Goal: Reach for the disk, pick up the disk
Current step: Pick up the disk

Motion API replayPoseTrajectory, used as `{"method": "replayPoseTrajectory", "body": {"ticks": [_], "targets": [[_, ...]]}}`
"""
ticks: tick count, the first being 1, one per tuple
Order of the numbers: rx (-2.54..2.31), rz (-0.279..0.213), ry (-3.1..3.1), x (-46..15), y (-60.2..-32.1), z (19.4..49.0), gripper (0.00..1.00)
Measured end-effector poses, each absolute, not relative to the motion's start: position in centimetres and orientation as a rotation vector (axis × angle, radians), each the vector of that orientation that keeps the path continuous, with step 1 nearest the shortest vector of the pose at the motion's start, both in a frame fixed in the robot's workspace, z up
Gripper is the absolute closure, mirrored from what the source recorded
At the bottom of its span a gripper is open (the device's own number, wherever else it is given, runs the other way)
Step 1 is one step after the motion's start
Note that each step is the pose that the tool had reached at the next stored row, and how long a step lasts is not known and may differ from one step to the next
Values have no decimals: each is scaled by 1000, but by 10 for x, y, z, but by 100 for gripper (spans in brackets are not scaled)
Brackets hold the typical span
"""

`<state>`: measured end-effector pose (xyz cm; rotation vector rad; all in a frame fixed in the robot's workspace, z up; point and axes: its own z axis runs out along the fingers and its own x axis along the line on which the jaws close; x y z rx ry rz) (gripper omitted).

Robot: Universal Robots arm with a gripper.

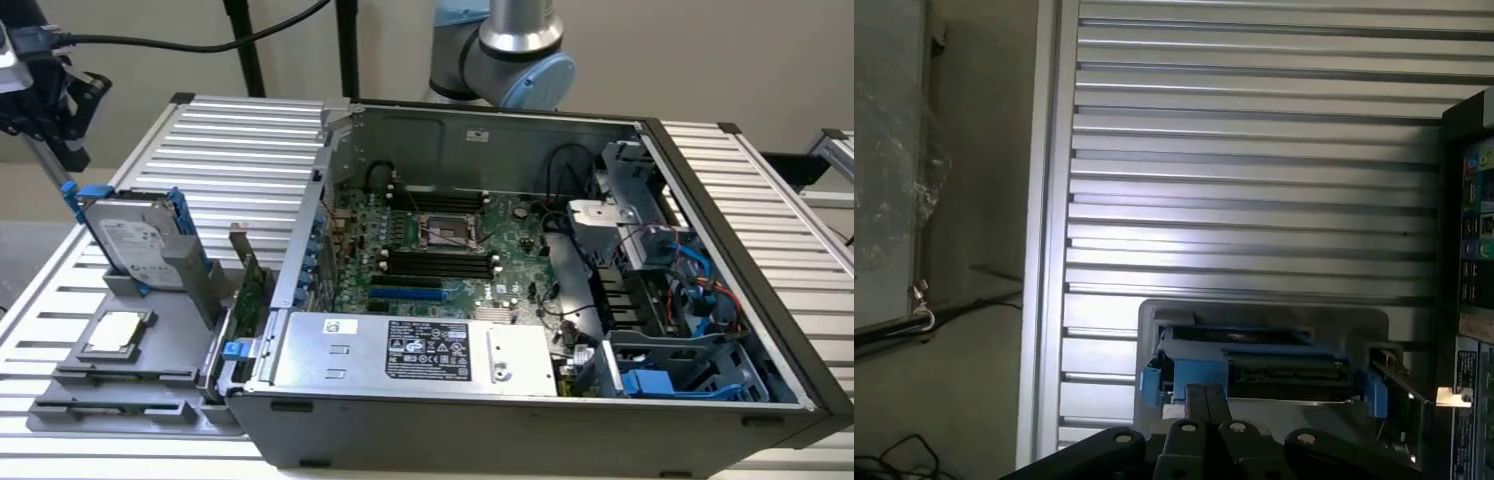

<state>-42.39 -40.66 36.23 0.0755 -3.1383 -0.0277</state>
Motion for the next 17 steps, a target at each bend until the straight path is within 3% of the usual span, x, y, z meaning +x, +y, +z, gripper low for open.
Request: {"method": "replayPoseTrajectory", "body": {"ticks": [17], "targets": [[525, -27, -3092, -423, -407, 362, 89]]}}
